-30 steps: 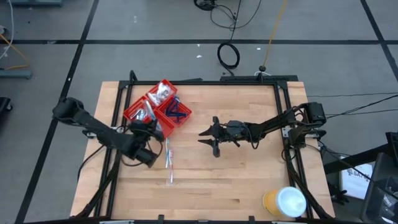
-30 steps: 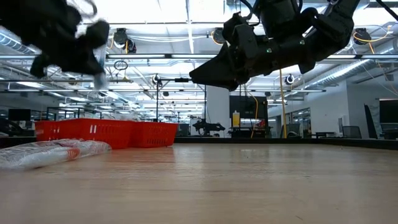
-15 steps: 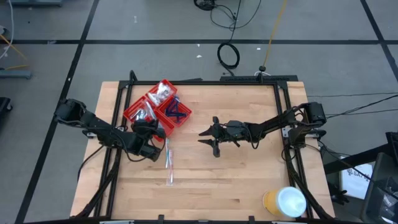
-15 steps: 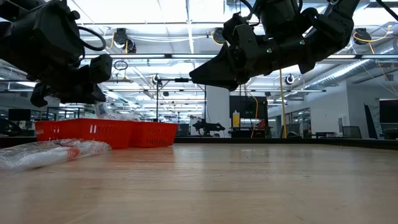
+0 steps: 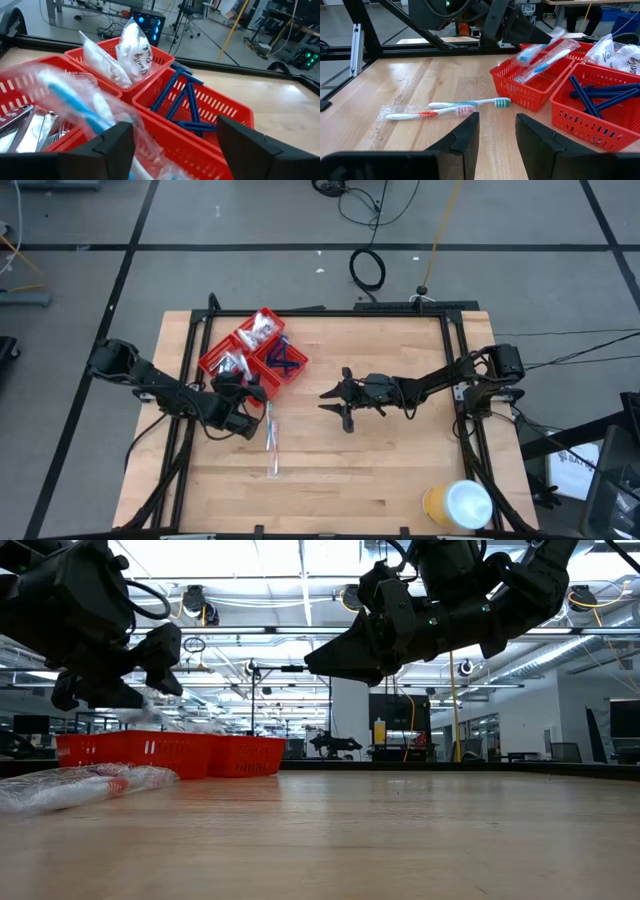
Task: Pick & Place Travel size toiletries
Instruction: Put the blue toothbrush into the vertical left red bin, then put the orange toothbrush into the verical left red bin, then put the green toothbrush into the vertical left red bin
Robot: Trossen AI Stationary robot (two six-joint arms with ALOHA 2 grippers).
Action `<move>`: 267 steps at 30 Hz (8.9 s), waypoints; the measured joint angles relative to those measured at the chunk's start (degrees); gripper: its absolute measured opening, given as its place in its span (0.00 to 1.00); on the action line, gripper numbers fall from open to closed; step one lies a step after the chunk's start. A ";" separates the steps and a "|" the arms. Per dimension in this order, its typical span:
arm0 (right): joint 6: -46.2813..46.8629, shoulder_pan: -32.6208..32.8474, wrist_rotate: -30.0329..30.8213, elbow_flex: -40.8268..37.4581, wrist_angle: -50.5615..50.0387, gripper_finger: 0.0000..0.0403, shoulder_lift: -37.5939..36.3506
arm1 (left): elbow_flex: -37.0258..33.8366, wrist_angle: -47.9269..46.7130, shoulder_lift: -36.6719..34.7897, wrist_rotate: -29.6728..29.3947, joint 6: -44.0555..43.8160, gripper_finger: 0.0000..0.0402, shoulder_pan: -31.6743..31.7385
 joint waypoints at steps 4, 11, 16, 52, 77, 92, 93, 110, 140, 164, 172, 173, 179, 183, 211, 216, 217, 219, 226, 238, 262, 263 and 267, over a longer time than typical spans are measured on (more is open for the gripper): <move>0.00 0.00 0.00 0.00 0.00 0.29 0.00 | 0.00 0.37 0.00 0.01 -0.18 0.71 0.00; 0.00 0.00 0.06 0.00 0.00 0.29 0.00 | 0.02 3.75 -0.04 2.17 5.51 0.73 0.67; 0.00 0.00 0.11 0.00 0.00 0.29 0.00 | 0.02 7.01 -0.04 13.38 15.81 0.72 3.49; 0.00 0.00 0.15 0.00 -0.41 0.29 0.00 | 0.07 24.97 -0.07 46.22 27.51 0.68 9.34; -0.59 0.02 -0.02 0.00 -0.39 0.29 0.02 | 4.76 25.16 -9.76 57.54 42.96 0.68 4.07; -0.53 0.02 0.13 0.00 -0.35 0.29 0.04 | 26.10 -9.02 11.76 57.81 23.80 0.68 -5.46; -0.51 0.02 0.15 0.00 -0.35 0.29 0.04 | 26.96 -8.96 13.59 57.83 23.79 0.68 -5.46; -0.46 0.02 0.13 0.00 -0.36 0.29 0.06 | 28.75 -9.78 23.73 66.63 23.17 0.68 -2.08; 0.02 0.02 0.13 0.00 -0.37 0.29 0.04 | 28.80 -4.48 24.41 62.57 19.87 0.68 -2.77; 0.02 0.02 0.13 0.00 -0.37 0.29 0.04 | 28.66 -0.95 24.33 62.81 27.63 0.04 -2.69; 0.02 0.02 0.13 0.00 -0.57 0.29 0.04 | 28.57 10.06 17.33 52.49 40.35 0.02 -3.51; 0.02 0.02 0.11 0.00 -0.68 0.29 0.04 | 28.57 10.64 15.93 50.11 42.48 0.03 -3.84; 0.02 0.02 0.13 0.00 -0.83 0.29 0.04 | 27.76 7.43 6.54 27.74 46.76 0.02 -7.27; 0.02 0.02 0.13 0.00 -0.84 0.29 0.04 | 23.64 2.91 0.39 7.60 37.85 0.04 -10.30; -0.39 -0.02 0.15 0.00 -0.81 0.29 0.04 | -4.31 12.07 -6.80 -3.60 3.26 0.15 -0.62; -0.42 -0.02 0.15 0.00 -0.81 0.29 0.04 | -4.31 12.09 -6.80 -4.48 3.51 0.31 -0.59; -0.42 -0.02 0.15 0.00 -0.81 0.29 0.04 | -4.31 12.07 -6.80 -4.48 3.51 0.35 -0.59; -0.42 -0.02 0.15 0.00 -0.81 0.29 0.04 | -4.31 12.07 -6.80 -4.28 3.51 0.42 -0.59; -0.44 -0.02 0.17 0.00 -0.81 0.29 0.04 | -4.31 12.02 -7.20 -4.30 3.29 0.59 -0.75; -0.44 -0.04 2.99 0.00 -1.48 0.29 0.00 | 7.22 26.48 -12.79 16.18 56.40 0.64 -6.64; -0.24 -0.15 2.99 0.00 -2.14 0.29 0.00 | 10.97 7.18 6.98 57.44 29.58 0.64 -2.20; -0.24 -0.15 2.99 0.00 -2.14 0.29 0.00 | 10.97 7.12 7.97 58.71 29.31 0.64 -1.77; -0.22 -0.15 2.98 0.00 -2.14 0.29 0.00 | 11.26 7.37 10.86 61.81 27.36 0.63 -0.11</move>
